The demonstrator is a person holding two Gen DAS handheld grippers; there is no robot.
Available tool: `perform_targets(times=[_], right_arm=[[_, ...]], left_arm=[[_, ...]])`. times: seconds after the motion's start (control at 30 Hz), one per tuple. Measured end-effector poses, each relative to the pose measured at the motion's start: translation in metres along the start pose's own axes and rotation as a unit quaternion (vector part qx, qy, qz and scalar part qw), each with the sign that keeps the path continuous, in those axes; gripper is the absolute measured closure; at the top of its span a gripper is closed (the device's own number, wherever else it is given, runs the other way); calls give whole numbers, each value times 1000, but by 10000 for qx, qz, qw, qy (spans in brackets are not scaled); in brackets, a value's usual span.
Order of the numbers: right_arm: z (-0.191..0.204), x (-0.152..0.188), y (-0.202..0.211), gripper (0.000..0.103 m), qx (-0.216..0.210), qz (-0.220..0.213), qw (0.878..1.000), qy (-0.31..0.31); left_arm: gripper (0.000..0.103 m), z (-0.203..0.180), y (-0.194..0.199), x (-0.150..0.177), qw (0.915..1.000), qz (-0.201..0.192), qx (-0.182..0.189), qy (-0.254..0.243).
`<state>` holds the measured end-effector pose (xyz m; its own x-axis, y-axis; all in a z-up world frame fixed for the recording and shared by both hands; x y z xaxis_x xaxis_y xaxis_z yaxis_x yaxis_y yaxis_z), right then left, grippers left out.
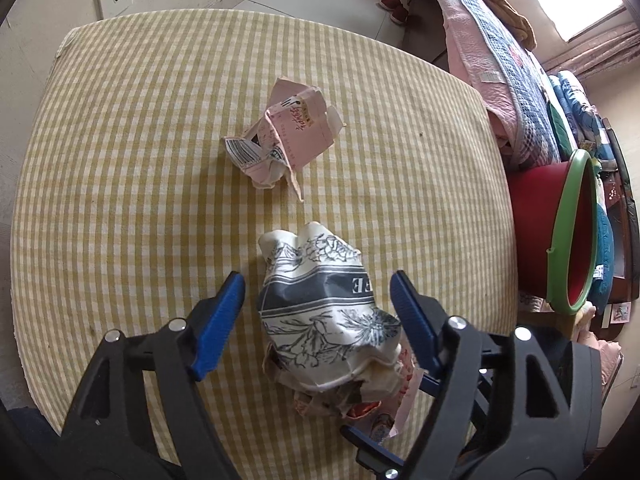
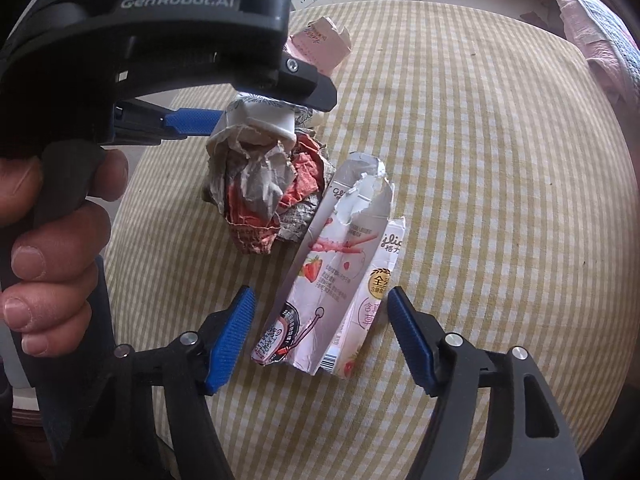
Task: Collect trash
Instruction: 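Grasp the silver-black wrapper with the left tool while the right tool grasps the pink-white milk packet, then carry the silver-black wrapper and milk packet over the red bucket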
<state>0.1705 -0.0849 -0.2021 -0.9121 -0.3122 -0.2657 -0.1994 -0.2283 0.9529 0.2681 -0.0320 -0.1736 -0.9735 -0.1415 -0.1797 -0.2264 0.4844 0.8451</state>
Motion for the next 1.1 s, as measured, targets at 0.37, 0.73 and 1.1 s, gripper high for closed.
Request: perform_targets(times=[0.37, 0.73, 1.1], right_arm=[[-31, -2, 10, 63, -61, 20, 9998, -176], [-54, -4, 53, 64, 73, -338, 9990, -270], [-56, 3, 107, 64, 290, -872, 9945, -507]], left_arm=[[54, 7, 19, -1, 9989, -259, 317, 248], [54, 14, 78, -3, 9948, -949, 258, 277], [54, -4, 112, 31, 9931, -1115, 339, 151]])
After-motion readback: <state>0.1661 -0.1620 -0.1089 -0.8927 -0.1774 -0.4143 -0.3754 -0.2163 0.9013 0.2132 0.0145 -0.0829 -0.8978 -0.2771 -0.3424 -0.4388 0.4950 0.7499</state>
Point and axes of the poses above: each gripper's, at about its wrist camera, not at the fingertips, and y roughly against the way its jaws point, z to its left, x to its underside, the point moved 10 cm from there along -y, roughly the way its jaws point, and after that the axes turned 9 degrees about x, right-handed, at the moved point
